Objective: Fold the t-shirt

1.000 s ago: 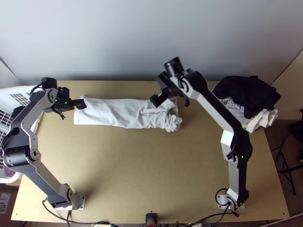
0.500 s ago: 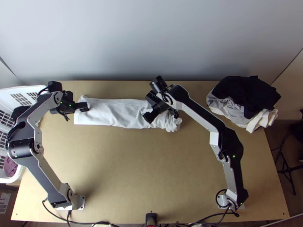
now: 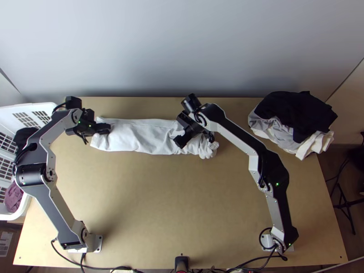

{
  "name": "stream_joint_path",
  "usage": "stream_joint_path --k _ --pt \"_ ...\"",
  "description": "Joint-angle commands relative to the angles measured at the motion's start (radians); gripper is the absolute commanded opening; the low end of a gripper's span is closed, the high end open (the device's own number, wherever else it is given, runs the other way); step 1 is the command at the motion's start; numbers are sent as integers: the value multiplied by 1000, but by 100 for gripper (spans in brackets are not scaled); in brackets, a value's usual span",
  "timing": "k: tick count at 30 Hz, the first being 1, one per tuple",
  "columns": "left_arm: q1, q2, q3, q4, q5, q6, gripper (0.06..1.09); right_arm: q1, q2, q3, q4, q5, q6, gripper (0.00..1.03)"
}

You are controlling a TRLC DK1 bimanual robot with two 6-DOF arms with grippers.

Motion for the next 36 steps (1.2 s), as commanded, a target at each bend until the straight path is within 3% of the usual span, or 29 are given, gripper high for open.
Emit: stream_joint_path --k 1,11,22,36 --pt "-20 -26 2 -32 43 -26 9 -23 28 0 5 4 3 99" --pt "-84 -204 119 -154 128 -52 9 -60 105 -10 7 21 9 99" --pt "-152 -198 310 -305 235 -83 9 -71 111 -10 8 22 14 99" --pt "-348 -93 477 -286 290 -186 9 -91 -234 17 -71 5 52 99"
